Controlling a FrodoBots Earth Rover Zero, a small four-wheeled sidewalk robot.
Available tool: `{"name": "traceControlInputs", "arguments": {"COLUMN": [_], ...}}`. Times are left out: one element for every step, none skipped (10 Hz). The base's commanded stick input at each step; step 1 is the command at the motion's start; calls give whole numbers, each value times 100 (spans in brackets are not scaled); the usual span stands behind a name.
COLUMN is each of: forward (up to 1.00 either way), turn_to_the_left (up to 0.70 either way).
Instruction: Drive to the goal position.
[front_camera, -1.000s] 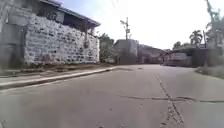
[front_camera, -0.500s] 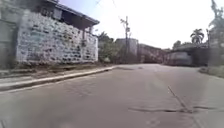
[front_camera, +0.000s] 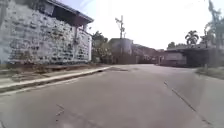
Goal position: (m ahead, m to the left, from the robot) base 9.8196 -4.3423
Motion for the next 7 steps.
{"name": "traceControlInputs", "arguments": {"forward": [100,100,100,100,100,100,100], "turn_to_the_left": [0,0,0,-9,-28,-40,-40]}}
